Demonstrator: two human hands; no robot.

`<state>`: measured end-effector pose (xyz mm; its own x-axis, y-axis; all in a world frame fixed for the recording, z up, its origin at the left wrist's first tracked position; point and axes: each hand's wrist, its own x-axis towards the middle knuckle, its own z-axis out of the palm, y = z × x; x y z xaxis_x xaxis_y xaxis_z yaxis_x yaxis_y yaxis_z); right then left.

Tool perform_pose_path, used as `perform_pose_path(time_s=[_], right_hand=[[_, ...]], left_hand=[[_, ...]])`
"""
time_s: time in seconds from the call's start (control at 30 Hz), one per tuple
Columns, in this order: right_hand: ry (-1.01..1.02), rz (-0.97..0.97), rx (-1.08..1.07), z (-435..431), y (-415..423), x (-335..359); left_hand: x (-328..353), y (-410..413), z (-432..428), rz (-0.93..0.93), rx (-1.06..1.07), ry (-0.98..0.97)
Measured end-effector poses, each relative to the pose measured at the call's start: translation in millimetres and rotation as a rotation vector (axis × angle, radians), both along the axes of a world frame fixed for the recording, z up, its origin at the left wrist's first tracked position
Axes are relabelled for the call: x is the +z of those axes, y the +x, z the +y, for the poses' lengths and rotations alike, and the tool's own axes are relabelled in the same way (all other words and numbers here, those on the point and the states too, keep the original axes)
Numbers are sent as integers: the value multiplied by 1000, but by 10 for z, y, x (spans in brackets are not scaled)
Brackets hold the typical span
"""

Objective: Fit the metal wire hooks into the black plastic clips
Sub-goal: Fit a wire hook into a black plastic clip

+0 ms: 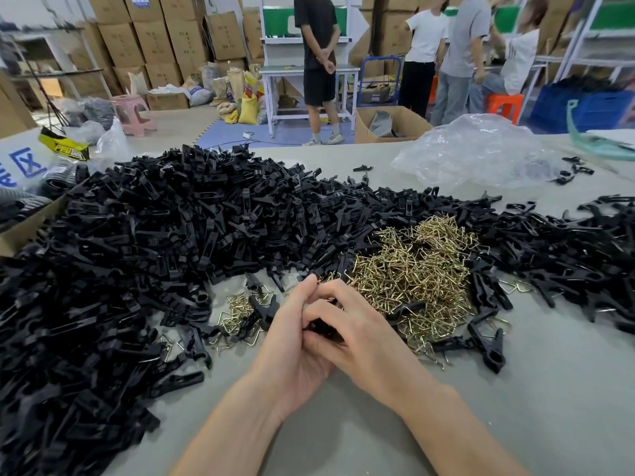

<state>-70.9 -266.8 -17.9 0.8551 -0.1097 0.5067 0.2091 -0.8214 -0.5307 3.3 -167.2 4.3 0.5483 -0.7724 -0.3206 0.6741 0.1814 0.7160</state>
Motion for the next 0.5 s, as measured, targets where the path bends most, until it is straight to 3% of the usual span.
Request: perform_pose_path(time_s=[0.17, 0.5], right_hand=[[-76, -75, -73, -40, 15, 0], [-67, -99, -178, -40, -139, 22]], left_hand=[[-71, 64, 23, 45, -55, -34], [-54, 0, 35, -99, -119, 15]])
